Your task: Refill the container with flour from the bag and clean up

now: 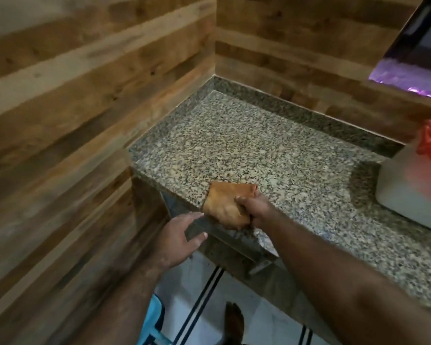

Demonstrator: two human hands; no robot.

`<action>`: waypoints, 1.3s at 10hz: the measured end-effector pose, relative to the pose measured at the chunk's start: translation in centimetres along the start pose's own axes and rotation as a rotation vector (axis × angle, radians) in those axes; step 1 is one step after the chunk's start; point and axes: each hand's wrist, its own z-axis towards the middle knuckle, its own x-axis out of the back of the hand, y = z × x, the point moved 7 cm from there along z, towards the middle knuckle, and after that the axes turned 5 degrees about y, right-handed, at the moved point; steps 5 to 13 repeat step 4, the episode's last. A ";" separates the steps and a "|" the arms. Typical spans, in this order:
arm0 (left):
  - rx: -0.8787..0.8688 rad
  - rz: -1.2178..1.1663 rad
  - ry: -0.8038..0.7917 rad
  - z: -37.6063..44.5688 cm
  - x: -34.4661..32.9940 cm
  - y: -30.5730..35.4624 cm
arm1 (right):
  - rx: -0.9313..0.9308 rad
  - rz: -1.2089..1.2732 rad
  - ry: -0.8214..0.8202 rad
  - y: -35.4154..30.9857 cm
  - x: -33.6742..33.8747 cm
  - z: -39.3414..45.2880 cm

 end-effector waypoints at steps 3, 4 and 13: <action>0.088 0.057 -0.021 0.3 -4.0 -0.9 | 0.393 -1.150 0.362 -2.9 3.5 -0.2; 0.021 0.040 -0.024 1.4 -3.5 0.9 | 0.427 -1.104 0.378 -2.8 4.8 -1.6; 0.021 0.040 -0.024 1.4 -3.5 0.9 | 0.427 -1.104 0.378 -2.8 4.8 -1.6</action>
